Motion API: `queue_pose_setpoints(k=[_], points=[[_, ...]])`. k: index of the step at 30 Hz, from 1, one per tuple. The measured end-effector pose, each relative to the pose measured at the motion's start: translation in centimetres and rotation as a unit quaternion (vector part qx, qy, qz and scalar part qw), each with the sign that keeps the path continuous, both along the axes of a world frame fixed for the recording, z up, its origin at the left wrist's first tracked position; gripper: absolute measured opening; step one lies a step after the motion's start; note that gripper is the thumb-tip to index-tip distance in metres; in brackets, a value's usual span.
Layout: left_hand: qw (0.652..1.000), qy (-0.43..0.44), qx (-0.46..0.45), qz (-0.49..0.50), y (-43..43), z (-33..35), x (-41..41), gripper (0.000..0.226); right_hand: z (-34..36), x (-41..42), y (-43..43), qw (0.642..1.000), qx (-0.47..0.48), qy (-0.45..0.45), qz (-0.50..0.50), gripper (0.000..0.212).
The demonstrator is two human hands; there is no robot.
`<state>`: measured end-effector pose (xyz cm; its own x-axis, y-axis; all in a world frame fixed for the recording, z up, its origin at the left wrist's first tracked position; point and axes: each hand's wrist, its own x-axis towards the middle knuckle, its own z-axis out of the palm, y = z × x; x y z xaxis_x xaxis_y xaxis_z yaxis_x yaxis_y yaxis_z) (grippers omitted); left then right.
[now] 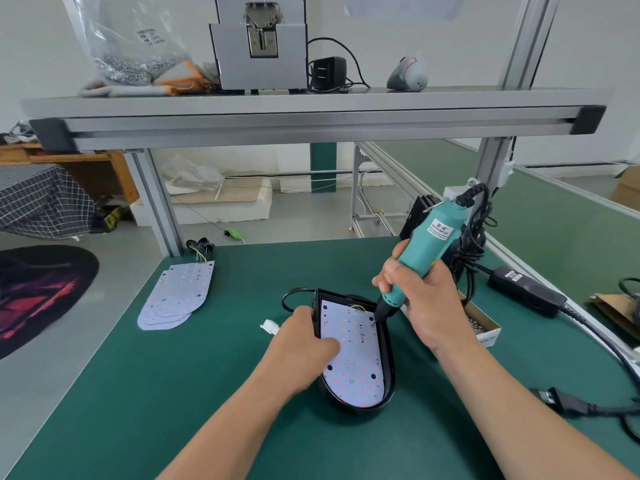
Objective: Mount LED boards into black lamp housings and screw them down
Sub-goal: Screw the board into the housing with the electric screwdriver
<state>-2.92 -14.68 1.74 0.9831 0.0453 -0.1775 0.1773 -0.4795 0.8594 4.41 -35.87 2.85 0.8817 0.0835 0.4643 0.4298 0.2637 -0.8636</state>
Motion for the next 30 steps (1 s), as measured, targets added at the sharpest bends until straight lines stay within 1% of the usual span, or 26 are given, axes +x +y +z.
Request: queue_pose_setpoints(k=[2, 4, 7, 10, 12, 13, 15, 16, 18, 22, 26, 30], points=[[1.000, 0.003, 0.004, 0.002, 0.0, 0.0, 0.0, 0.034, 0.1, -0.4, 0.1, 1.000, 0.000, -0.005, 0.005, 0.016], [1.000, 0.007, 0.006, 0.004, -0.1, 0.2, -0.1, 0.035, 0.2, -0.7, 0.3, 1.000, 0.023, -0.005, -0.006, 0.020], [1.000, 0.006, 0.003, -0.001, 0.0, 0.2, -0.2, 0.034, 0.9, -1.0, 0.4, 0.994, 0.102, 0.008, -0.025, 0.023], [1.000, -0.004, -0.002, -0.005, 0.0, 0.5, -0.1, 0.031, 1.4, -1.3, 0.2, 0.986, 0.163, 0.008, -0.012, 0.023], [1.000, -0.001, -0.020, 0.015, 0.1, 1.0, -0.1, 0.038, 1.3, -1.6, 0.1, 0.978, 0.203, 0.035, 0.003, 0.023], [0.999, -0.001, -0.037, 0.036, 0.3, 1.2, 0.0, 0.034, 1.1, -1.7, 0.0, 0.973, 0.224, 0.051, 0.013, 0.021], [0.996, -0.021, -0.051, 0.070, 0.8, 1.3, 0.4, 0.009, 0.8, -2.0, 0.0, 0.963, 0.257, 0.077, 0.033, 0.015], [0.995, -0.032, -0.044, 0.079, 1.2, 1.1, 0.7, 0.008, 0.6, -2.1, 0.1, 0.959, 0.269, 0.085, 0.038, 0.014], [0.996, -0.031, -0.026, 0.083, 1.9, 1.0, 0.9, 0.026, 0.5, -2.2, 0.1, 0.953, 0.286, 0.095, 0.040, 0.012], [0.994, 0.002, -0.072, 0.077, 2.4, 1.0, 1.0, 0.034, 0.4, -2.3, 0.4, 0.950, 0.291, 0.106, 0.041, 0.013], [0.992, 0.011, -0.115, 0.039, 2.7, 1.2, 0.8, 0.027, 0.3, -2.3, 0.3, 0.948, 0.294, 0.114, 0.039, 0.017], [0.987, -0.054, -0.130, 0.078, 3.3, 1.9, 0.9, 0.014, 0.4, -2.4, 0.3, 0.946, 0.301, 0.113, 0.035, 0.017]])
